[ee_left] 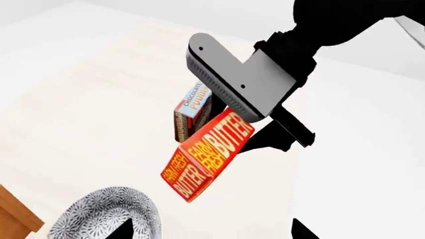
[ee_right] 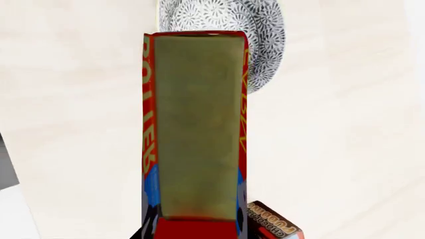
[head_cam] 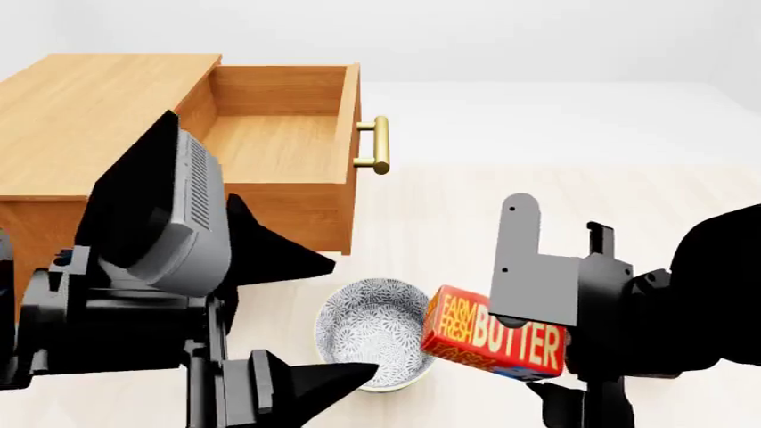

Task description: Put the butter at the back in the top drawer of the cabinet and close it.

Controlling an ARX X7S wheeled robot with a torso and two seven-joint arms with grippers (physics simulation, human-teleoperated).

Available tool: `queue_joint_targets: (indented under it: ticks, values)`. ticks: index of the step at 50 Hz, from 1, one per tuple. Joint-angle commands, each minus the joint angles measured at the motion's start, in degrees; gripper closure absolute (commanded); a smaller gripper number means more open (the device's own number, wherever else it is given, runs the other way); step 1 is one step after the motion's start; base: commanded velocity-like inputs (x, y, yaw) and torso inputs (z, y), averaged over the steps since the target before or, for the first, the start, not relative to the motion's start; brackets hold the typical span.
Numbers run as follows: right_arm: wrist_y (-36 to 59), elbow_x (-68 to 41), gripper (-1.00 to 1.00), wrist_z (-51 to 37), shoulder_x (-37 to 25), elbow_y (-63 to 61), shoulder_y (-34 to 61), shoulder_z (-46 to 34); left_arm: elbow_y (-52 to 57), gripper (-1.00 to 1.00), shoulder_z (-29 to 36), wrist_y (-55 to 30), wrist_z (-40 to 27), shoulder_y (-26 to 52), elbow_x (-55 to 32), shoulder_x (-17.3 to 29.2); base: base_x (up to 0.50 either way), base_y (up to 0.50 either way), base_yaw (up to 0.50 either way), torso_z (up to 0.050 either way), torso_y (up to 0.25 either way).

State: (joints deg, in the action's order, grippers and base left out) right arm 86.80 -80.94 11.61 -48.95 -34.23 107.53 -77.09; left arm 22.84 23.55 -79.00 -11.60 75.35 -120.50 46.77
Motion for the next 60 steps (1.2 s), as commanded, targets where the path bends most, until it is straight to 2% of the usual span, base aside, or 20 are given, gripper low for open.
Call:
queue_joint_targets:
  ticks: [1,32,60]
  values:
    - [-0.43,-1.42,1.0,-1.28,1.82,0.17,3.39,0.52,-0.46,-1.0,0.8,-2.29,2.12,0.6,3.39,-1.31,0.0,0.0,0.0,0.0,0.0]
    - [-2.44,-9.57,1.0,-5.22,5.53,0.2,8.39,0.34,0.73,-1.0,2.88,-5.13,9.3,-0.57,13.62,-4.09,0.0,0.0,0.0,0.0,0.001]
    - [-5.11,-12.2,1.0,-6.5,7.03,-0.11,9.71,0.22,2.44,-1.0,4.76,-3.3,13.83,-1.44,17.27,-5.84,0.0,0.0,0.0,0.0,0.001]
